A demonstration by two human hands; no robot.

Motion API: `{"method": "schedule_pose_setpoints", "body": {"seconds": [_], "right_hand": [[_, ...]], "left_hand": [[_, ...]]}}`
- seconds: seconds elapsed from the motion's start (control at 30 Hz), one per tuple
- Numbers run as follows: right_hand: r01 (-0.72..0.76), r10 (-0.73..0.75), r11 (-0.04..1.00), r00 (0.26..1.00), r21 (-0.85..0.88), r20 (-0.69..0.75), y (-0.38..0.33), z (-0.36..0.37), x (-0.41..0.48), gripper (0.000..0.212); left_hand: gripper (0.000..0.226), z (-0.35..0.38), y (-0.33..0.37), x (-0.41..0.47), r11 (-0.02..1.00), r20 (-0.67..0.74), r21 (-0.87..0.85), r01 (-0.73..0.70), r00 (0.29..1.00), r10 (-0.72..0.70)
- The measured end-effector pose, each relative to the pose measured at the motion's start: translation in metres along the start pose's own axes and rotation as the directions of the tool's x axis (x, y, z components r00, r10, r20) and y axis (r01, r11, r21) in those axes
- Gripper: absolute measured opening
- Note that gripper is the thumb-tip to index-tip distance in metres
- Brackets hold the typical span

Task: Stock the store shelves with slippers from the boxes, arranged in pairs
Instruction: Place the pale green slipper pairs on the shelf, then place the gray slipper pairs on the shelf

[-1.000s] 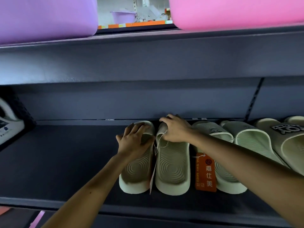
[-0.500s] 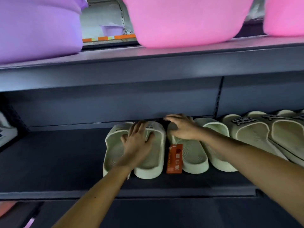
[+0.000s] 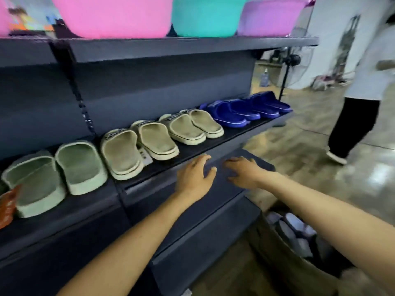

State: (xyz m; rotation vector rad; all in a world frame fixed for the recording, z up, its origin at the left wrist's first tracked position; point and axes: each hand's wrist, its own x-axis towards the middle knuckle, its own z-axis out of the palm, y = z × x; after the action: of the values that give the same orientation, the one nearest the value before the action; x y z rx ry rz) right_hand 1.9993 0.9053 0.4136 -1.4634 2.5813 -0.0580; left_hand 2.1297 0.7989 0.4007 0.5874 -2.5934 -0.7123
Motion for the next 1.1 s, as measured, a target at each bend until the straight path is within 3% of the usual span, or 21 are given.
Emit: {"method": "schedule_pose_setpoints", "body": {"seconds": [0.1,0.33,0.5,0.73,0.93,1.1], "right_hand": [[-0.097,0.098,0.993,0.995,0.066,-0.011,0.064,0.014,-0.031,0.054],[-0.309,0.308,0.948,0.951,0.081,0.019,0.186,0.052,-0.081,0.046],[-0.430,0.421,0.897,0.902,0.100,0.101,0.284,0.077,-0.084,0.046],[-0.575,0.548,0.806,0.815,0.143,0.191,0.405,0.084,-0.078,0.042],[-0.597,0.542,0.792,0.784,0.127,0.302,0.491,0.102,-0.086,0.041],[-0.546,0.445,0.825,0.787,0.146,0.427,0.576,0.126,-0.077,0.041]], "left_hand": [[0.045,0.049,0.044,0.013,0.995,0.114,-0.053,-0.083,0.990,0.089],[0.044,0.166,0.100,0.062,0.981,0.398,0.022,-0.193,0.902,0.168],[0.042,0.254,0.129,0.118,0.979,0.553,0.011,-0.206,0.816,0.166],[0.036,0.358,0.165,0.211,0.983,0.662,-0.031,-0.183,0.733,0.157],[0.035,0.437,0.208,0.249,0.987,0.725,-0.042,-0.153,0.675,0.135],[0.031,0.505,0.240,0.260,0.999,0.713,-0.014,-0.048,0.699,0.044]]}}
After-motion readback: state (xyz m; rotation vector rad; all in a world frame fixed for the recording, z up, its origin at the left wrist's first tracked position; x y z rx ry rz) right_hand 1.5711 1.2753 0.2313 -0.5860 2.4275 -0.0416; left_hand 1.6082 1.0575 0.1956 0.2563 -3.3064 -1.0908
